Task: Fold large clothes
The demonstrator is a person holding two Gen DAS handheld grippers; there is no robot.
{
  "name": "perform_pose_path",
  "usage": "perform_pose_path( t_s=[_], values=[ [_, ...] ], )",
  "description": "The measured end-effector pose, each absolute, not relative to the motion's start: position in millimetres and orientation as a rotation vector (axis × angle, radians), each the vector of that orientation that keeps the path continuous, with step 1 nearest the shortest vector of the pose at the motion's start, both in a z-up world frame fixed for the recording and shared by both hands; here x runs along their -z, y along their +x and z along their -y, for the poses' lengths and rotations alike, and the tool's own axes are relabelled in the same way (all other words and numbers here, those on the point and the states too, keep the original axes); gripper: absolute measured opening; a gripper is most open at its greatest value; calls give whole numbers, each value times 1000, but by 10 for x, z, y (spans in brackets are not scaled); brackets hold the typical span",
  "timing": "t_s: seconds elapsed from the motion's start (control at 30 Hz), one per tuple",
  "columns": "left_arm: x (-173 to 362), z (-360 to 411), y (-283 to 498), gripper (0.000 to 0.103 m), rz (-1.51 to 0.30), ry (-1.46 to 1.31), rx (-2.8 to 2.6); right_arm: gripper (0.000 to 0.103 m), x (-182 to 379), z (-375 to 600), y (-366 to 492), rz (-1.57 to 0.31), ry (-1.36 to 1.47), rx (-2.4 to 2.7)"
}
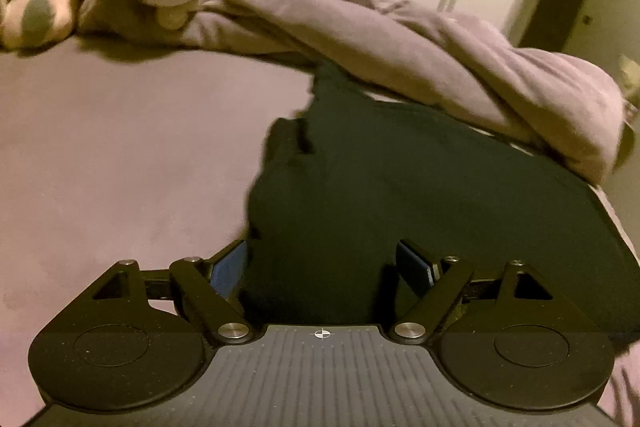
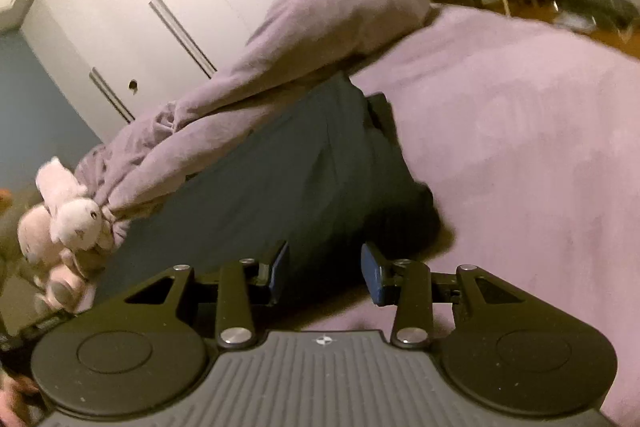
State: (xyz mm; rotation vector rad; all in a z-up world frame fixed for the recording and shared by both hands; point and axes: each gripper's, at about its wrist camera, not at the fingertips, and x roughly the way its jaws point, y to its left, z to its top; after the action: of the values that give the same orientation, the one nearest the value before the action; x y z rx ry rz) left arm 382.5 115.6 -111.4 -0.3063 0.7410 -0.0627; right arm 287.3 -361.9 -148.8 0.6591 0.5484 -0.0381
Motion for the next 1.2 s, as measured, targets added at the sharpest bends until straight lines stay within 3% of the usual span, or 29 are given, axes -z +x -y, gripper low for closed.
perform_pose_path(
  t_s=[0.37,0.63,0.93,1.2],
  values=[
    [1251,-1326,4031,60,-775,-416,117,39,1567,3616,2879,-572,701,33],
    [1153,-1256,4015,32,-765,-330,108,39,1499,3447,2943,-544,668,28],
    [1013,-1266,3940,24,-724,-330,119,37,1412,3329,2956,-506,617,42],
    [917,-1372,3844,23,-690,-383,153,37,1432,3321,3034,-545,647,25]
  ],
)
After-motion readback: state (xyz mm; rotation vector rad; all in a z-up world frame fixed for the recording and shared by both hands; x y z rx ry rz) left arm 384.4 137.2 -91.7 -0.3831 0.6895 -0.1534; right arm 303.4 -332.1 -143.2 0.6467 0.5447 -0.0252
